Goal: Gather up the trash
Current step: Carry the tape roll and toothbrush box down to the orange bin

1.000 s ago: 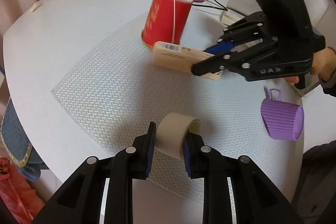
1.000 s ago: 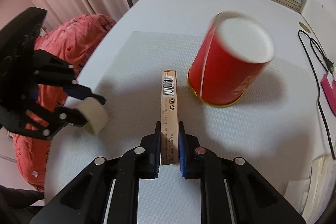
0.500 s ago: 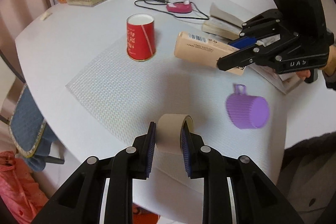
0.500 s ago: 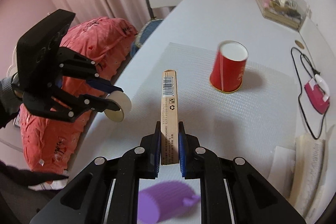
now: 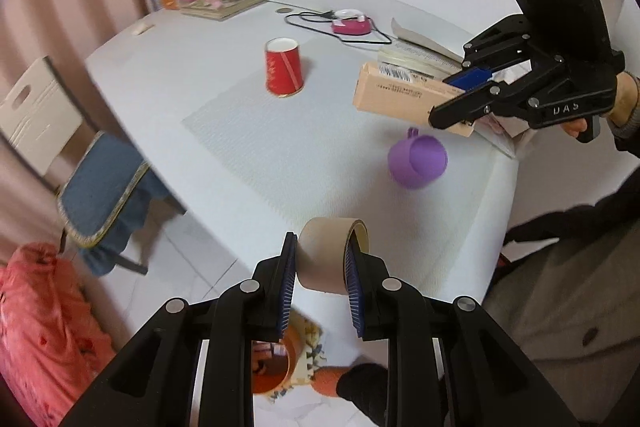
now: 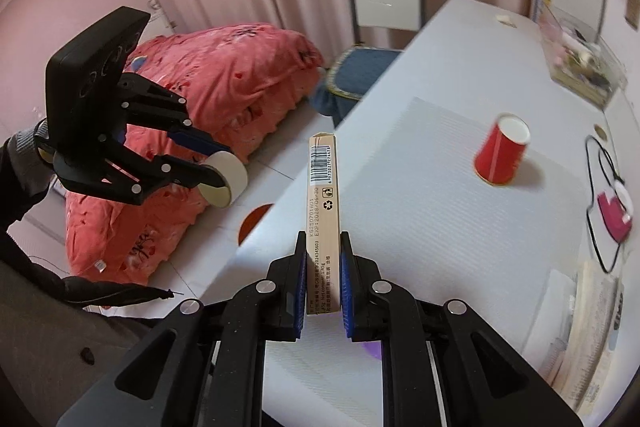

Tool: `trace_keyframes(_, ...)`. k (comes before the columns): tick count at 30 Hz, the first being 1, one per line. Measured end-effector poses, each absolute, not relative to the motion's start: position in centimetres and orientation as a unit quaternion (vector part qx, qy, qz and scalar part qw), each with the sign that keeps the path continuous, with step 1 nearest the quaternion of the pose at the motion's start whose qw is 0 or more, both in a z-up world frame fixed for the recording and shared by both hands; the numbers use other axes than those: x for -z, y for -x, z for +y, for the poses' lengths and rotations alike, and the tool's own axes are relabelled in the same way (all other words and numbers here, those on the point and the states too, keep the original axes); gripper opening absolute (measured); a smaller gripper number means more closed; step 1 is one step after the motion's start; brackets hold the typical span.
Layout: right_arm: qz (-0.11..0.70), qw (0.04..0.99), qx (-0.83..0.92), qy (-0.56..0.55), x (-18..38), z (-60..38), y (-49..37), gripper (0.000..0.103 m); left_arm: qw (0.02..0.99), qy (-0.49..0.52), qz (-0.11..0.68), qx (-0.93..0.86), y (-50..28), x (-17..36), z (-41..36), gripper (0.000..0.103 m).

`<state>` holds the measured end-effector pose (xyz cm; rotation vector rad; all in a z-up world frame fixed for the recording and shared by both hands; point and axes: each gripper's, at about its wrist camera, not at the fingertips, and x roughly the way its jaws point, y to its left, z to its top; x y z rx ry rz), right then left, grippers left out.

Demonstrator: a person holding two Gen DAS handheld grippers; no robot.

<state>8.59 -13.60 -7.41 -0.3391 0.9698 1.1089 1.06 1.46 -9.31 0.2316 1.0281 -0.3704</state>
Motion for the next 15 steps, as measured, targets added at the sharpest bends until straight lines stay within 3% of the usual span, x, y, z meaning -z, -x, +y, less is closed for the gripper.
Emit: trace_keyframes(15, 0.414, 0.651, -0.601, 0.211, 6.4, -4.0, -3.1, 0.015, 0.87, -0.043, 0.488, 0.061, 7.2, 8.6, 7.3, 0.025)
